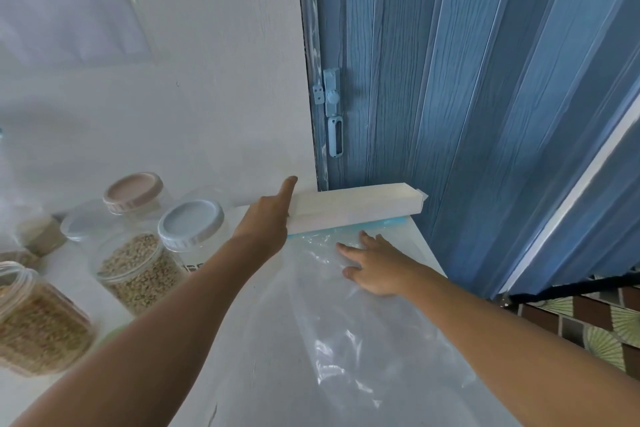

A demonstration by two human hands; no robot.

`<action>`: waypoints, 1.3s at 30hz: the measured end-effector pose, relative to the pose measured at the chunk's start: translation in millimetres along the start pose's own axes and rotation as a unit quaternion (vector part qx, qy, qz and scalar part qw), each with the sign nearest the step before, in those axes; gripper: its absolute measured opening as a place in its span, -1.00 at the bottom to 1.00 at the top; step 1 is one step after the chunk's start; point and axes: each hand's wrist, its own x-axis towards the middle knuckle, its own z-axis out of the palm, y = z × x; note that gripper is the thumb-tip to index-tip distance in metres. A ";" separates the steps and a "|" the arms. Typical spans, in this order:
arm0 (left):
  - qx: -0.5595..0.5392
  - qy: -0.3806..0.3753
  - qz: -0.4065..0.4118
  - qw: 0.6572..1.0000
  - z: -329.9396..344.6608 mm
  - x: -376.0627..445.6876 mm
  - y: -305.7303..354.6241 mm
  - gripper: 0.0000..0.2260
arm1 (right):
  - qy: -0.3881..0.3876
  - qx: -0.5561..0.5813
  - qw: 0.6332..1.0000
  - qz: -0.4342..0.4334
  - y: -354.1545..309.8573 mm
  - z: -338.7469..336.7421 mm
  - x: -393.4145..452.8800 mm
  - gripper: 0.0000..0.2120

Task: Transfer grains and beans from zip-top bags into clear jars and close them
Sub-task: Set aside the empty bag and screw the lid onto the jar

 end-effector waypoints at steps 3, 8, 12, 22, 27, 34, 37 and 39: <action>-0.013 0.001 0.005 1.000 10.8 -4.9 -7.4 -0.28 | 0.008 0.021 1.000 -0.004 -1.8 -5.0 13.6 -0.43; -0.017 -0.026 0.011 0.999 24.7 -10.9 -9.7 -0.33 | 0.032 0.038 0.999 -0.019 3.8 -0.8 22.4 -0.47; 0.010 -0.041 0.017 0.999 33.1 -13.7 -9.6 -0.30 | 0.091 0.114 0.989 -0.006 9.0 -11.7 8.8 -0.67; 0.010 0.038 0.076 0.996 23.8 -62.7 20.8 -0.27 | 0.028 0.074 0.997 0.014 -1.5 -31.4 -83.4 -0.36; -0.028 -0.224 0.109 0.968 37.4 -121.1 38.4 -0.12 | -0.028 0.002 0.999 0.035 9.6 1.4 -93.6 -0.15; 0.066 -0.233 0.114 0.964 81.5 -125.8 28.5 0.00 | 0.048 -0.054 0.997 0.022 28.0 64.3 -79.4 -0.09; 0.083 -0.218 0.118 0.965 93.3 -127.0 26.6 0.04 | 0.069 -0.057 0.996 0.022 31.2 69.7 -77.7 -0.09; 0.089 -0.209 0.118 0.967 97.9 -126.2 24.9 0.05 | 0.073 -0.058 0.995 0.025 31.4 70.2 -76.5 -0.09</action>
